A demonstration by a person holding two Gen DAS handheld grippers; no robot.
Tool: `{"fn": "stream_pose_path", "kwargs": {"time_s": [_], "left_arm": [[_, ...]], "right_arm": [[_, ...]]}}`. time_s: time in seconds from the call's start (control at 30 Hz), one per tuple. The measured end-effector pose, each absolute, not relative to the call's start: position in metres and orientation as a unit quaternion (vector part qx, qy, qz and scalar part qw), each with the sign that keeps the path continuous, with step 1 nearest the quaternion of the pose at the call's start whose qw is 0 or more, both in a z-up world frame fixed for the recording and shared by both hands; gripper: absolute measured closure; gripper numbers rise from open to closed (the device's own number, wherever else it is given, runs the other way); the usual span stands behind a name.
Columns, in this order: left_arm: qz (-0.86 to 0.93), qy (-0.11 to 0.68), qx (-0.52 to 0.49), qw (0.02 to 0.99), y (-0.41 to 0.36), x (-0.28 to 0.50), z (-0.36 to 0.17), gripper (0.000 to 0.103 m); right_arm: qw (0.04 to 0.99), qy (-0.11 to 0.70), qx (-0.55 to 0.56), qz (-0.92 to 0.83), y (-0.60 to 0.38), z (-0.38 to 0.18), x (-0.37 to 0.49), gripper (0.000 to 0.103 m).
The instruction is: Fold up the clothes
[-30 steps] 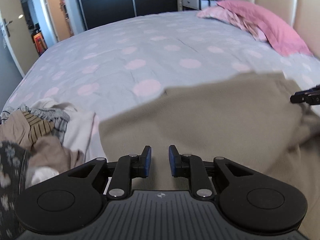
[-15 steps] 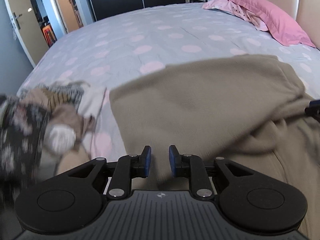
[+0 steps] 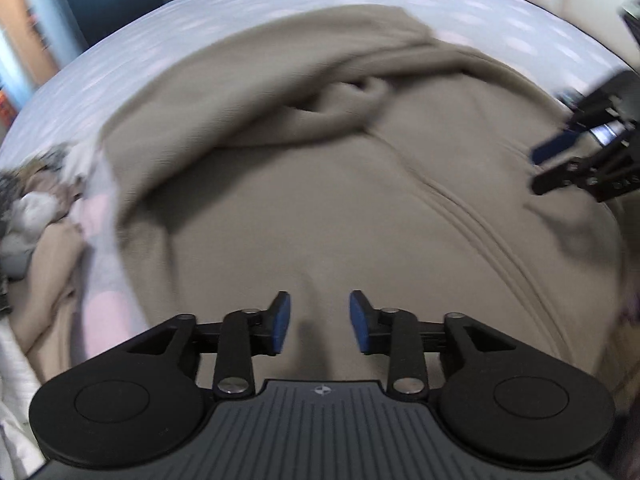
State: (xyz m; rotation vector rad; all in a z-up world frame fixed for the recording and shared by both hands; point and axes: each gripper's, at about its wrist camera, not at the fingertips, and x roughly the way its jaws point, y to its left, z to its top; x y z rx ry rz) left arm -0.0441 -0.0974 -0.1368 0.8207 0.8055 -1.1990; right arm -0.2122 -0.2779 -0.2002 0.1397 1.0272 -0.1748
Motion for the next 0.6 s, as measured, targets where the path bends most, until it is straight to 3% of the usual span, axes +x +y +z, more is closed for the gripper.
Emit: {"fn": "stream_pose_path", "kwargs": {"time_s": [0.33,0.43,0.6], "left_arm": [[-0.621,0.301,0.466,0.553,-0.062,-0.135,-0.164,0.055],[-0.626,0.278,0.501,0.529,-0.055,-0.151,-0.175,0.052],[-0.624,0.25,0.536,0.511,-0.049,-0.165,-0.188,0.04]], "right_arm": [[0.853,0.52,-0.033,0.038,-0.196,-0.218,-0.245,0.062],[0.845,0.526,-0.073,0.057,-0.179,-0.225,-0.251,0.05],[0.838,0.526,-0.127,0.077,-0.159,-0.233,-0.257,0.045]]}}
